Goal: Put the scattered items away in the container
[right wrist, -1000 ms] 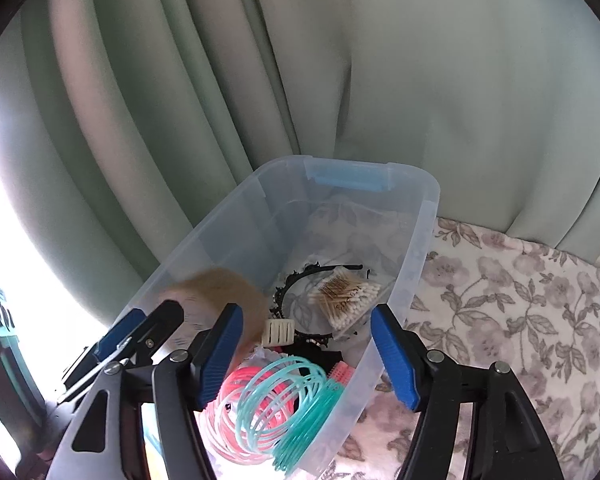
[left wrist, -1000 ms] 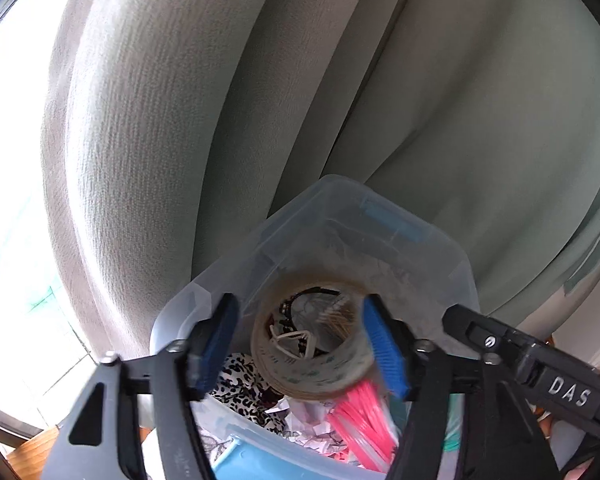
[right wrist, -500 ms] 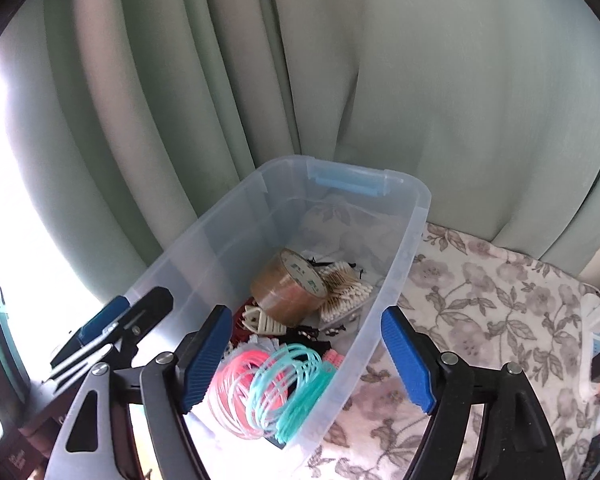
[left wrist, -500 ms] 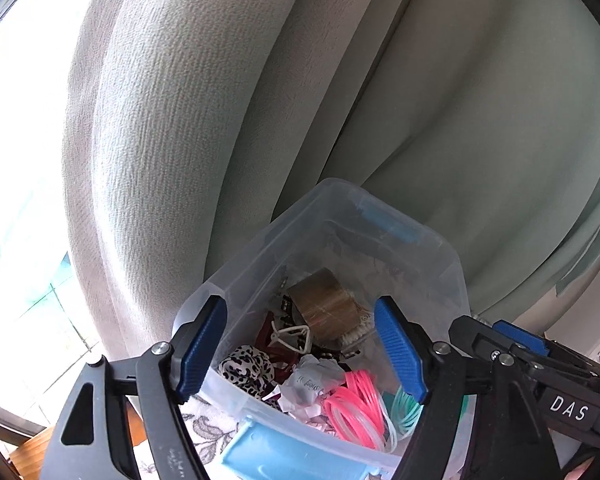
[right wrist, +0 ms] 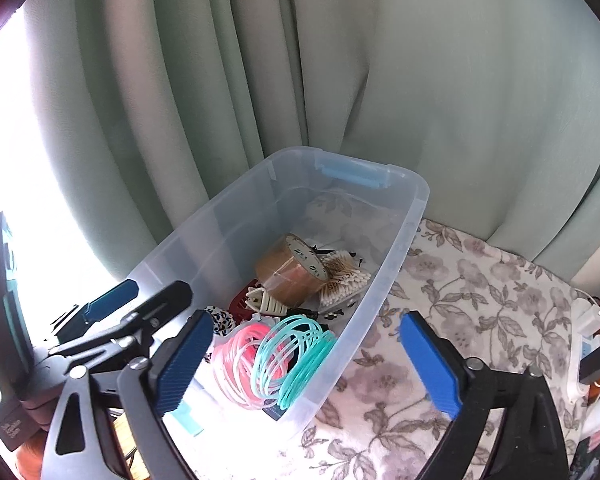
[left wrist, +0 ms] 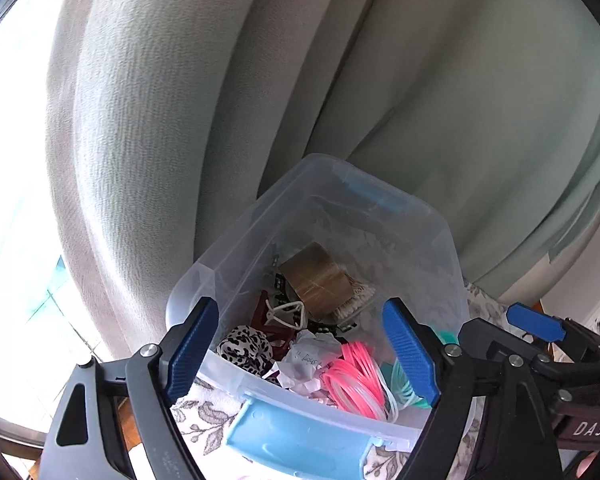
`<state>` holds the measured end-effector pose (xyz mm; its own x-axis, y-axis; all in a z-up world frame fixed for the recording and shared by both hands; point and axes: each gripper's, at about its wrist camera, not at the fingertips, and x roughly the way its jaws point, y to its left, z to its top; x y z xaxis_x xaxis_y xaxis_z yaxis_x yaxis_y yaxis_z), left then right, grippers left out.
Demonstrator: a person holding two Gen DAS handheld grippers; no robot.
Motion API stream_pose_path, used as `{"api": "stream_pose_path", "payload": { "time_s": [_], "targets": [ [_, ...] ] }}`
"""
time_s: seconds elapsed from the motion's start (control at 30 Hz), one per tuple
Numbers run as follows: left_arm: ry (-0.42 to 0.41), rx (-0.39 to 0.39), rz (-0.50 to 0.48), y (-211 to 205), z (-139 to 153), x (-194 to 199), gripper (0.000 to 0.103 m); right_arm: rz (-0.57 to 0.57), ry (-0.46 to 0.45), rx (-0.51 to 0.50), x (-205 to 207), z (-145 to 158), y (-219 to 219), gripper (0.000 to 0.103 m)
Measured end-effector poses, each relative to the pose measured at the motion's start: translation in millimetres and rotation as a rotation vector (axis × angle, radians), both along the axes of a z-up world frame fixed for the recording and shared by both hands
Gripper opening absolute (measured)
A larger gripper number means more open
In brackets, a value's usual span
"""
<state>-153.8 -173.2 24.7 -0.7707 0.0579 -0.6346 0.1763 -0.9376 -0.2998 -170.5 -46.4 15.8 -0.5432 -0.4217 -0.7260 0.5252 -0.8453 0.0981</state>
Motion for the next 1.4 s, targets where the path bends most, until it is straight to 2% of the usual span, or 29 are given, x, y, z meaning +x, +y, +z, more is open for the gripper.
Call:
{"api": "stream_pose_path", "payload": {
  "time_s": [0.13,0.3,0.5,0.77,1.03,1.4],
  "targets": [
    [-0.007,0.014,-0.007,4,2,5,0.086,-0.018,-0.010,-0.001,1,1,6,0.103],
    [-0.023,-0.005,0.009,9,6,11,0.086,-0.035,-0.018,-0.012,3,2,11,0.103],
    [-0.067,-0.118,0.033,19,8,13,0.087,-0.022,-0.018,0.015,8,3,7,0.103],
    [-0.068,-0.102,0.017,15,9,15,0.087,-0.026,-0.020,0.033,14,9,9,0.103],
    [-0.062,-0.120,0.023,16,9,17,0.087,-0.037,-0.028,0.044,15,9,8,0.103],
    [-0.059,-0.091,0.020,15,8,18,0.087,-0.038,-0.027,0.047,17,8,9,0.103]
  ]
}}
